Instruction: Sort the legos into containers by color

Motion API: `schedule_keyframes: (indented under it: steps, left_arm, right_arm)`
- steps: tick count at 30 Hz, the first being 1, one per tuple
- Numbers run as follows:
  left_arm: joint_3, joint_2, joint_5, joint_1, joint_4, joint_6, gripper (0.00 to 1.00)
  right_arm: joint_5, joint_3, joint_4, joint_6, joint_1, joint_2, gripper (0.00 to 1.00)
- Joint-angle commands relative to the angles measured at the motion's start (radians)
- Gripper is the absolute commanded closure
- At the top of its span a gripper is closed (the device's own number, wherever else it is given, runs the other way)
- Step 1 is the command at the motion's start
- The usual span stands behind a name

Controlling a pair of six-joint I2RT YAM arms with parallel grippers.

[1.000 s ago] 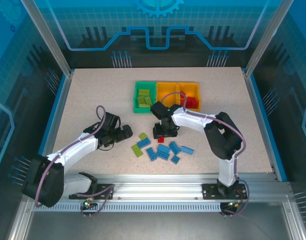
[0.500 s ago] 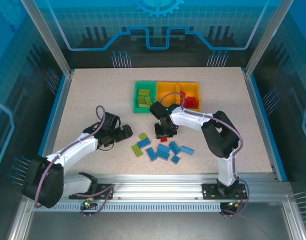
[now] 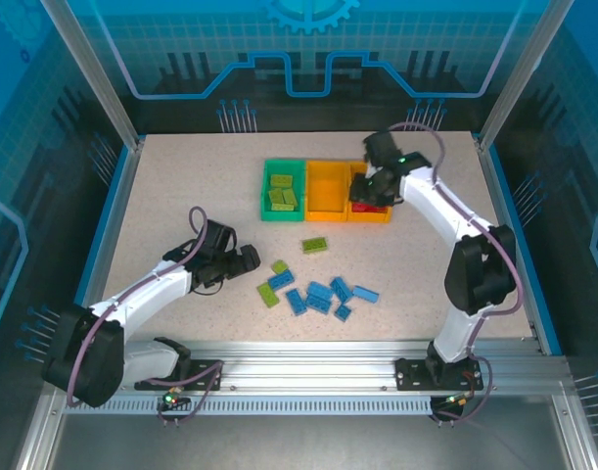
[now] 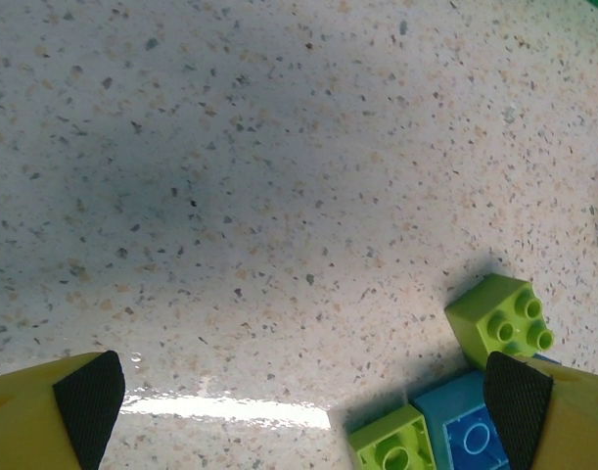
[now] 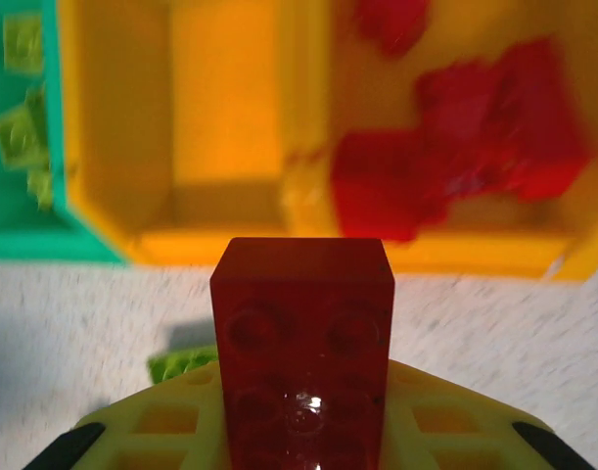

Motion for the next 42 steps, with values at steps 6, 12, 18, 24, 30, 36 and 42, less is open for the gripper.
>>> schedule_keyframes:
  steps: [6, 12, 18, 24, 30, 36, 42]
  left_arm:
    - [0.063, 0.030, -0.016, -0.105, -0.031, 0.074, 0.01]
    - [0.049, 0.004, -0.021, -0.121, -0.034, 0.071, 0.01]
    - [0.046, 0.010, -0.022, -0.122, -0.021, 0.064, 0.01]
    - [0.040, 0.022, -0.025, -0.124, 0.003, 0.064, 0.01]
    - [0.035, 0.024, -0.018, -0.122, 0.027, 0.085, 0.01]
    - [0.028, 0.010, -0.020, -0.121, 0.036, 0.097, 0.01]
    - [0.014, -0.003, -0.022, -0.118, 0.038, 0.098, 0.01]
  right_arm:
    - [-0.073, 0.371, -0.149, -0.092, -0.110, 0.319, 0.66]
    - [-0.082, 0.467, -0.184, -0.116, -0.131, 0.399, 0.40]
    - [-0.107, 0.247, -0.098, -0.168, -0.122, 0.195, 0.17]
    - [-0.045, -0.196, -0.070, -0.351, -0.015, -0.154, 0.18]
    - [0.085, -0.439, -0.141, -0.656, 0.180, -0.319, 0.16]
    - [0.126, -0.492, -0.189, -0.813, 0.280, -0.351, 0.17]
    - [0.105, -0.601, -0.152, -0.861, 0.347, -0.408, 0.18]
